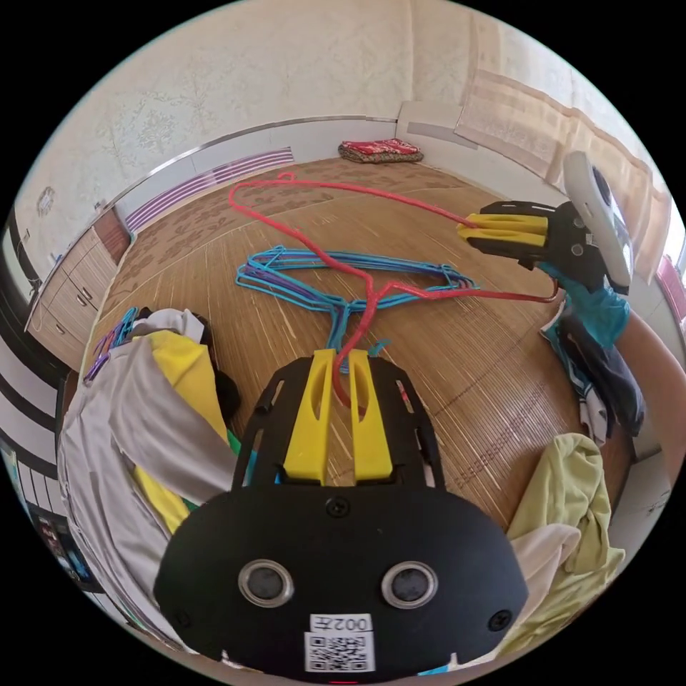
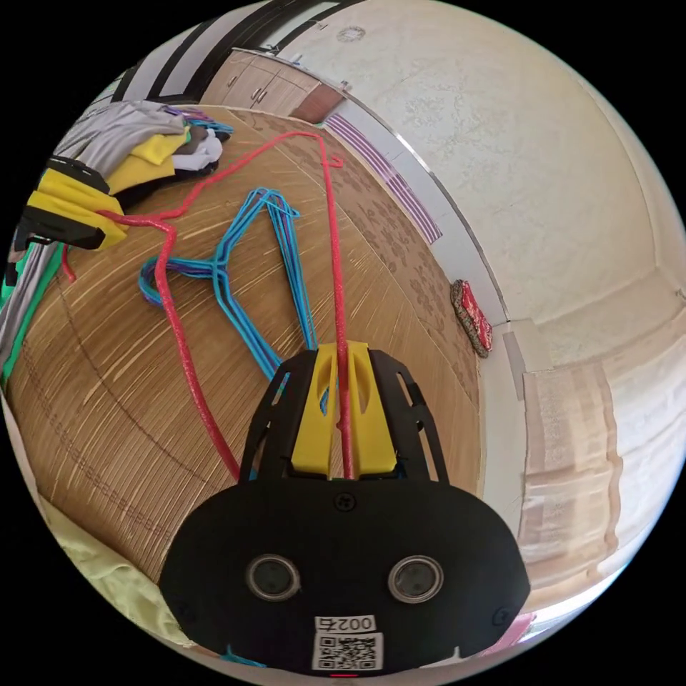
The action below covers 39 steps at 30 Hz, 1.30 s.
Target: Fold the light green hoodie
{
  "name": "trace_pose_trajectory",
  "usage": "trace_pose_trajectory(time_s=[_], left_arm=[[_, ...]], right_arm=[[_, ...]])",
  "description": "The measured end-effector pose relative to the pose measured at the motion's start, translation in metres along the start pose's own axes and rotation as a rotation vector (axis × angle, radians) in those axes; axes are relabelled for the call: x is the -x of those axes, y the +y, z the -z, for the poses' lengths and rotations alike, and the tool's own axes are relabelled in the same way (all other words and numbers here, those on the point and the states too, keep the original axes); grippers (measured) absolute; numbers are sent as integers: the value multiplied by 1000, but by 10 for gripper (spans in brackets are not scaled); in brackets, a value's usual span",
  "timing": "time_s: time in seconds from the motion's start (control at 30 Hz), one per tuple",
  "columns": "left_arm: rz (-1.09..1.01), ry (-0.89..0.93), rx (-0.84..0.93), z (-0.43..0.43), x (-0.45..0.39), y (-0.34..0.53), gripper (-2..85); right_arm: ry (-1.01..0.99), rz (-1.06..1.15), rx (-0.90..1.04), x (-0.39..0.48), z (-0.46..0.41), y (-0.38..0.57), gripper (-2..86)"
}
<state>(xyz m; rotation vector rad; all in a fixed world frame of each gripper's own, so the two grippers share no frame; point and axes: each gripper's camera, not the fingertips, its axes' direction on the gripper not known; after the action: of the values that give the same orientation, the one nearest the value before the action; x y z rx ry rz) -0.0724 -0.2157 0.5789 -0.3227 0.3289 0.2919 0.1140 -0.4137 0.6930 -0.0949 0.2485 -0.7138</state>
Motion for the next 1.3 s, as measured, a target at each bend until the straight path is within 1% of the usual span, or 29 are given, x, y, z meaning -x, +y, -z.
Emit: trace_pose_trajectory(time_s=[0.2,0.33,0.43,0.63,0.83,0.93,1.0,1.1,1.3], left_arm=[[-7,21,27,-36,9,-11,-1],[-4,36,4,-45,8,-7,0],[12,42,1,-41,10,-7,1],[35,28,-13,-6,14,2,2],[-15,-37,-51,71,-1,26,2],[-56,-52,-64,115,-14,48,-4],[-71,-44,-77,152,-22,70,-7],[-81,-16,-100,193,-28,104,-7],[-127,29,-59,236,-43,184,12]], right_arm=[[-34,72,58,9,-60,-23,33],[-42,92,74,13,-78,-22,47],[-117,78,74,5,-77,-18,65],[-215,-4,0,-30,-34,9,66],[-317,-85,-108,-64,48,64,64],[-402,-155,-165,-81,97,100,64],[-478,-185,-203,-91,135,131,64],[-531,-191,-226,-94,177,171,67],[-615,-199,-211,-67,218,247,84]])
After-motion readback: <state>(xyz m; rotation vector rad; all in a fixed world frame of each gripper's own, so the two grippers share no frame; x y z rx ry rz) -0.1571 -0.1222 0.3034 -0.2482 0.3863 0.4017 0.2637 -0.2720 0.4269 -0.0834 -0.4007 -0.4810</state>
